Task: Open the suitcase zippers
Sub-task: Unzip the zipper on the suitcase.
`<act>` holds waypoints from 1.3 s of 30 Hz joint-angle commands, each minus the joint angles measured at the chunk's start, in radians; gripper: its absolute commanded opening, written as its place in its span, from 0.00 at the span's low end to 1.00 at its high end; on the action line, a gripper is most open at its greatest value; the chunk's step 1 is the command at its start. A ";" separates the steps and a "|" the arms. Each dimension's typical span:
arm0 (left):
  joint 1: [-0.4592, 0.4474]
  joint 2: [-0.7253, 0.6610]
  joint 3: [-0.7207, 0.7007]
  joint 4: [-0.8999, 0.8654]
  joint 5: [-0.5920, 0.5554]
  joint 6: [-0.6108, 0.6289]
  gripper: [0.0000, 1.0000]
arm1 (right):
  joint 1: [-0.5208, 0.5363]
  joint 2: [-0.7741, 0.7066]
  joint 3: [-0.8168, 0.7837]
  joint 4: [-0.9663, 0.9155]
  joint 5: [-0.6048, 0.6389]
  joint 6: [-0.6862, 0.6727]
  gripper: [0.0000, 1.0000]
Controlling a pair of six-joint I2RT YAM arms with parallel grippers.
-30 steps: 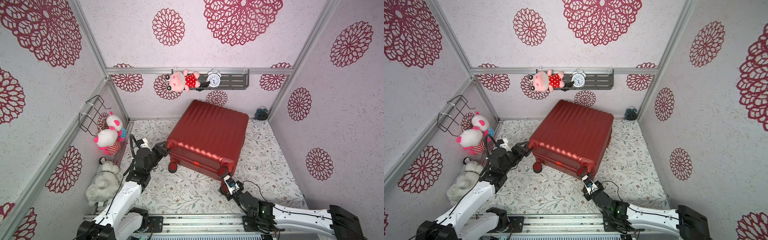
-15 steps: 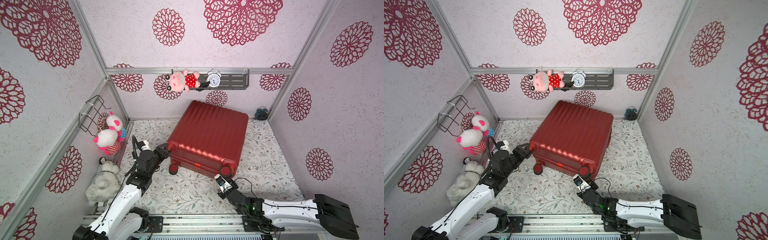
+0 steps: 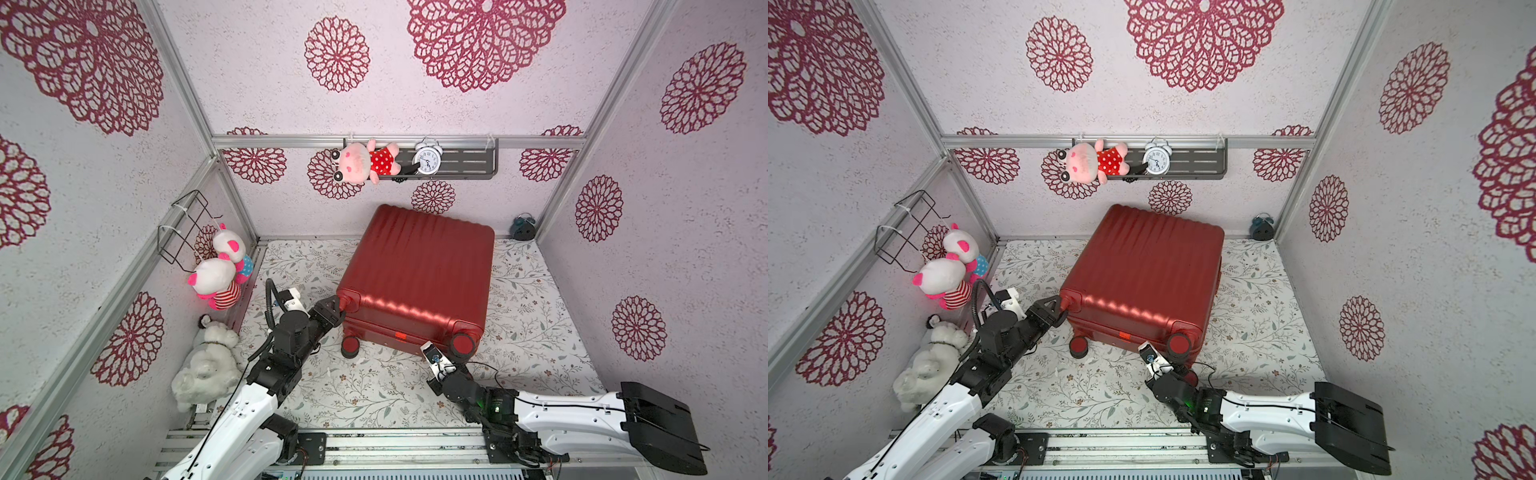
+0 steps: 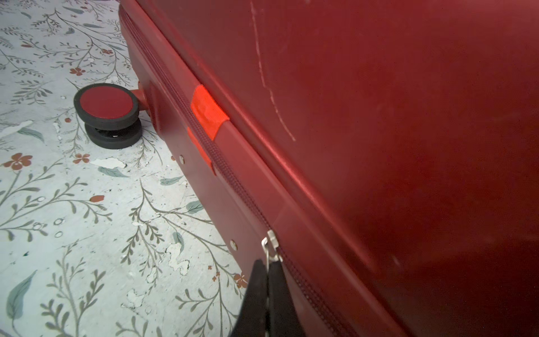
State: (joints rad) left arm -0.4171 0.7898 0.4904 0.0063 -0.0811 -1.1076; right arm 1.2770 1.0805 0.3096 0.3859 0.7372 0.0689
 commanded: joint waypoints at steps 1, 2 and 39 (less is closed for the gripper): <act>-0.090 -0.017 -0.034 -0.057 0.158 0.005 0.34 | -0.046 -0.018 0.027 -0.011 -0.135 0.044 0.00; -0.100 -0.020 -0.038 -0.057 0.154 0.002 0.34 | -0.061 -0.021 0.028 -0.015 -0.148 0.047 0.00; -0.627 0.437 0.274 0.126 0.000 0.045 0.33 | -0.437 -0.349 -0.106 -0.067 -0.635 0.027 0.00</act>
State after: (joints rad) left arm -0.9916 1.1740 0.7307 0.0769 -0.2646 -1.0660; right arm 0.8074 0.7483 0.2012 0.2741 0.2821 0.1059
